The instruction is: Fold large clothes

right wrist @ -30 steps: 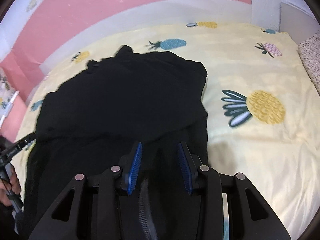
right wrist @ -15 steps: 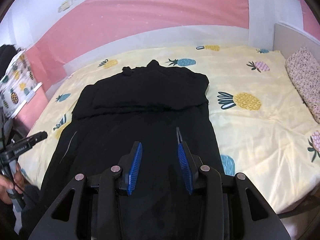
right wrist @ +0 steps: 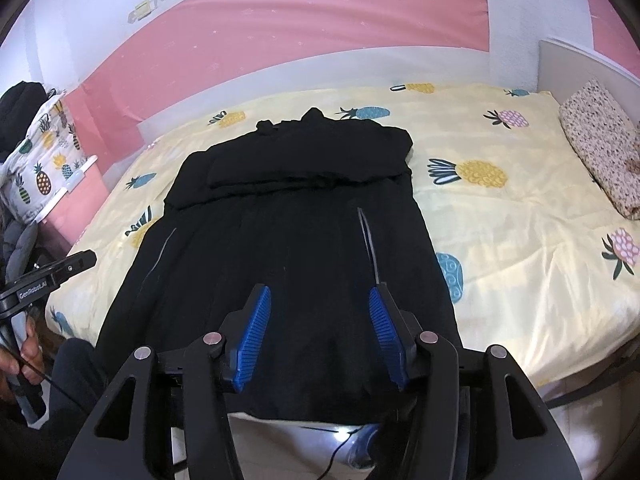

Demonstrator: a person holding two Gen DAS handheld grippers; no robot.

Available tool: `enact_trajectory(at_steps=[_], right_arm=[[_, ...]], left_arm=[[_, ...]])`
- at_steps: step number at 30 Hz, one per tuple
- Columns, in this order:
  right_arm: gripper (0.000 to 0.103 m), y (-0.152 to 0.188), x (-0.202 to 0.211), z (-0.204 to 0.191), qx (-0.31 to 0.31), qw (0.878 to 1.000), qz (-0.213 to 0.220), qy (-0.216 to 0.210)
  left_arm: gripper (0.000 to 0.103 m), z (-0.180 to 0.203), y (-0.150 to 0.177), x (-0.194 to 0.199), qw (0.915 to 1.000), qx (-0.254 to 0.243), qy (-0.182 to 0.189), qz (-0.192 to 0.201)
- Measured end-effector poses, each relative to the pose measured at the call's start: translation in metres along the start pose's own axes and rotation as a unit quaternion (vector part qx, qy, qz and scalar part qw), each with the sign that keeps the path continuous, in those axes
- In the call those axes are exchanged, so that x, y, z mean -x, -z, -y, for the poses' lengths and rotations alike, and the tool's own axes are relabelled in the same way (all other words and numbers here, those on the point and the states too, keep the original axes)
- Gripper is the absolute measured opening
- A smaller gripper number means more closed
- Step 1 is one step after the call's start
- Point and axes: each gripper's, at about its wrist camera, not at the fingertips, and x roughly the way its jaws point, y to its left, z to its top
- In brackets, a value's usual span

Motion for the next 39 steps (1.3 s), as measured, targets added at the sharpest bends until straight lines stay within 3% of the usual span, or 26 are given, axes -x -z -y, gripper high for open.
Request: enact_trajectory(at_steps=[6, 8, 20, 31, 39], right_arm=[[0.054, 0.007, 0.007, 0.000, 0.000, 1.000, 0.001, -0.001], [0.060, 0.009, 0.009, 0.000, -0.001, 1.000, 0.003, -0.001], [0.062, 0.017, 0.006, 0.004, 0.002, 1.000, -0.008, 0.005], [0.069, 0.027, -0.016, 0.026, -0.015, 0.999, -0.042, 0.013], [0.071, 0.033, -0.045, 0.067, -0.061, 0.995, -0.077, 0.026]], left_arm=[[0.039, 0.006, 0.008, 0.009, 1.0000, -0.007, -0.003, 0.000], [0.041, 0.007, 0.010, 0.011, 1.0000, -0.009, -0.004, 0.002], [0.047, -0.004, 0.022, 0.011, 0.9998, -0.006, -0.020, 0.000], [0.057, -0.051, 0.036, -0.009, 0.9984, 0.035, -0.037, -0.025], [0.061, -0.099, 0.050, -0.040, 0.9944, 0.077, -0.043, -0.058]])
